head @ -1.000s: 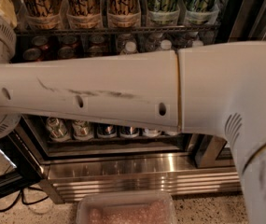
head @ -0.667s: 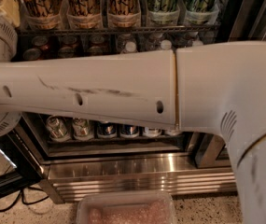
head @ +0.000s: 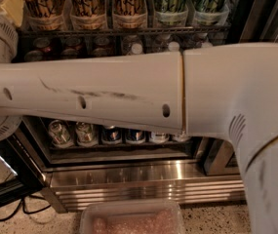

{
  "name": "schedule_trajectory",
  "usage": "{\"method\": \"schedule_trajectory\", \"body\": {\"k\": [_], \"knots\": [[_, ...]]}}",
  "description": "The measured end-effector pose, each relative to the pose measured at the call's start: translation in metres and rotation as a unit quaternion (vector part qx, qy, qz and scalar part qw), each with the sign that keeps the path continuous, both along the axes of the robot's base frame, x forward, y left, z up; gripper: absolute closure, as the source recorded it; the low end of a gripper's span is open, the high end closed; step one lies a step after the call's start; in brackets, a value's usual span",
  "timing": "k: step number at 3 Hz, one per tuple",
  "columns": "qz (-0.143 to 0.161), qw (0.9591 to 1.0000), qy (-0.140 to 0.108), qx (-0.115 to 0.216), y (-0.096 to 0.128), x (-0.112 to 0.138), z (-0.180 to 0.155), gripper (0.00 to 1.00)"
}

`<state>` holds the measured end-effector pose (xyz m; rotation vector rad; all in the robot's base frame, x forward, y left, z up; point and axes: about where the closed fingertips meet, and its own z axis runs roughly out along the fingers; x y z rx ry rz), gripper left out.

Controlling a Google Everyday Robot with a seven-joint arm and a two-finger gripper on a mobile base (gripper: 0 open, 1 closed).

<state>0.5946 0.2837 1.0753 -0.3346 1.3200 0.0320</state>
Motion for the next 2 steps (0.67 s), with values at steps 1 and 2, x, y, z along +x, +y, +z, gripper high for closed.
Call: {"method": "schedule_trajectory", "body": {"k": [1, 2], "knots": [[0.002, 1.0000, -0.001, -0.001, 0.0026, 0.0037, 0.0023, 0.42], [0.006, 1.0000, 0.002, -0.004, 0.0064, 0.0075, 0.0013, 0.42]]}}
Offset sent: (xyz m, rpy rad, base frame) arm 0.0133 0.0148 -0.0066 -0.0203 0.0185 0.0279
